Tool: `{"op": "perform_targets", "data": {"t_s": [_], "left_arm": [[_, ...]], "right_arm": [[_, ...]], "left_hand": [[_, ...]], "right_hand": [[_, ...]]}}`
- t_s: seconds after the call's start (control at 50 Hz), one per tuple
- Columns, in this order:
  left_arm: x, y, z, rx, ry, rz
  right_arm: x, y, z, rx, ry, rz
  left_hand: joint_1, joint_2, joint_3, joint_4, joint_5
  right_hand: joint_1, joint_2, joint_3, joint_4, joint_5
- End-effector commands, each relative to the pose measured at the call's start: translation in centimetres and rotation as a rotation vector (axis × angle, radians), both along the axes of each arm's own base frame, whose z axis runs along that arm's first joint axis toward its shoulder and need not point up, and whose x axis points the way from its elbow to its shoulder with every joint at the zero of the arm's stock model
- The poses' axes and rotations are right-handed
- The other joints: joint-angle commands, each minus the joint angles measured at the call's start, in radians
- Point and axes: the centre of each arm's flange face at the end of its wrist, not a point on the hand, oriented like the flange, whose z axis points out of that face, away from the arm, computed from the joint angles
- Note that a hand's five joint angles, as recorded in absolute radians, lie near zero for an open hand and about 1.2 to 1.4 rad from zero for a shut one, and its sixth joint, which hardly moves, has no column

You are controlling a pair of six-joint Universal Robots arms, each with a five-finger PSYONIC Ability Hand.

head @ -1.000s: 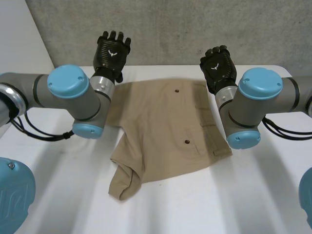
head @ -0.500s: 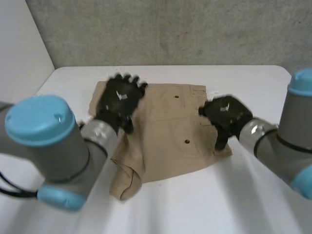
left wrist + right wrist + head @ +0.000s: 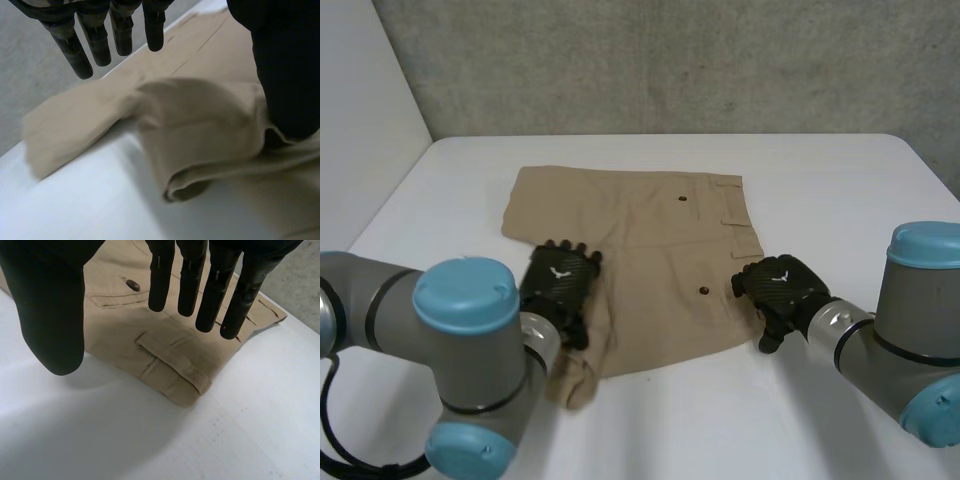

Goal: Fold the shorts.

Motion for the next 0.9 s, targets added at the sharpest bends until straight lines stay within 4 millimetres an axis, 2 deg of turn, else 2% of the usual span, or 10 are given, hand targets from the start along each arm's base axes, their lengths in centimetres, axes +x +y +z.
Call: {"op": "perform_targets", "data": {"t_s": [0.02,0.14,0.2,0.4,0.48,0.5,0.56,0.66,0.76,0.9], "left_arm": [[3.7,-4.3,-0.2,-0.085,-0.218,0.102],[5.7,-7.1,0.9,-0.158,-0.315,0.15],[5.8,-7.7,1.5,-0.181,-0.318,0.155],[5.2,-7.4,3.0,-0.218,-0.298,0.139],[5.1,-6.1,5.5,-0.263,-0.265,0.137],[4.9,-5.4,6.8,-0.291,-0.24,0.126],[4.6,-3.7,8.6,-0.324,-0.189,0.102],[4.0,0.5,11.7,-0.354,-0.038,0.029],[3.8,3.7,11.6,-0.264,0.016,-0.031],[3.8,7.3,8.9,-0.067,0.018,-0.085]], "right_arm": [[-0.2,-0.4,0.1,-0.003,-0.001,-0.009],[-0.2,-0.3,0.2,-0.005,0.0,-0.008],[-0.1,-0.2,0.2,-0.003,0.0,-0.005],[-0.3,-0.4,0.5,-0.027,0.005,-0.012],[-1.0,-0.8,0.6,-0.057,0.037,-0.016],[-1.4,-1.0,0.6,-0.066,0.052,-0.019],[-1.8,-1.2,0.5,-0.077,0.078,-0.019],[-1.9,-1.3,-0.1,-0.086,0.117,0.003],[-1.8,-1.6,-0.8,-0.085,0.122,0.01],[-1.5,-2.1,-0.9,-0.107,0.111,0.01]], "left_hand": [[0.031,0.028,0.033,0.04,0.028],[-0.007,-0.011,-0.005,0.002,-0.01],[-0.007,-0.011,-0.005,0.002,-0.01],[-0.016,-0.019,-0.014,-0.007,-0.019],[-0.007,-0.011,-0.005,0.002,-0.01],[-0.005,-0.008,-0.003,0.005,-0.007],[-0.005,-0.008,-0.003,0.005,-0.007],[-0.002,-0.005,0.0,0.008,-0.005],[0.004,0.001,0.006,0.014,0.001],[0.11,0.107,0.112,0.119,0.107]], "right_hand": [[0.168,0.09,0.089,0.09,0.108],[0.168,0.09,0.089,0.09,0.108],[0.168,0.09,0.089,0.09,0.108],[0.214,0.136,0.136,0.137,0.155],[0.282,0.204,0.203,0.204,0.222],[0.294,0.216,0.215,0.216,0.234],[0.314,0.236,0.236,0.237,0.254],[0.332,0.254,0.254,0.254,0.272],[0.335,0.257,0.256,0.257,0.275],[0.511,0.433,0.432,0.433,0.451]]}}
